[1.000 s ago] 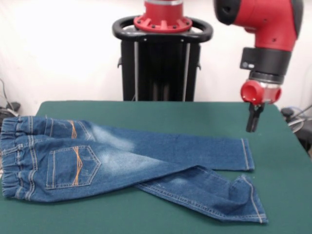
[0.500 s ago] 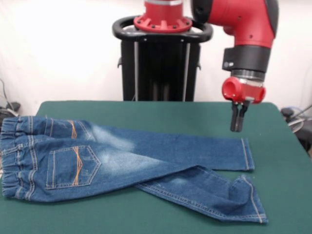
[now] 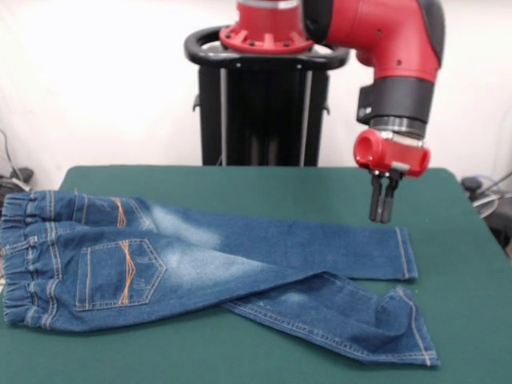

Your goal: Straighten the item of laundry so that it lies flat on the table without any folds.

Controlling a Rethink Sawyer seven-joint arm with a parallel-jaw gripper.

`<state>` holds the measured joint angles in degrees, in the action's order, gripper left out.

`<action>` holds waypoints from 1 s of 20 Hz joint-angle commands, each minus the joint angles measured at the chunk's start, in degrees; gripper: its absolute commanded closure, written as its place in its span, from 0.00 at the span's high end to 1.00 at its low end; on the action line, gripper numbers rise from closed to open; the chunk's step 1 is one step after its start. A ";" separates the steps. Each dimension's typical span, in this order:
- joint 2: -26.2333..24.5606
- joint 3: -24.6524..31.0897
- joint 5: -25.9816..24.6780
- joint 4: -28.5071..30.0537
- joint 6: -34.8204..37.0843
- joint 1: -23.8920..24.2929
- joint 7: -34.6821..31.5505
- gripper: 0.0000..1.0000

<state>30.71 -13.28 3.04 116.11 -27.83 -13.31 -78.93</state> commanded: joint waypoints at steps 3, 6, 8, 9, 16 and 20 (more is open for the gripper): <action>-0.50 3.75 4.10 1.10 -2.35 1.73 -18.21 0.00; 0.55 3.93 4.06 1.06 -1.01 1.95 -18.01 0.00; 1.30 4.09 3.89 1.21 -0.81 2.27 -18.16 0.00; 1.38 4.09 3.90 1.19 -0.91 2.35 -18.19 0.00; 1.39 4.16 4.90 -0.91 -1.01 4.68 -18.32 0.00; -2.24 5.31 5.46 -3.20 -2.15 5.41 -17.83 0.00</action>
<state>32.41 -13.29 4.12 116.09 -28.78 -9.77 -79.73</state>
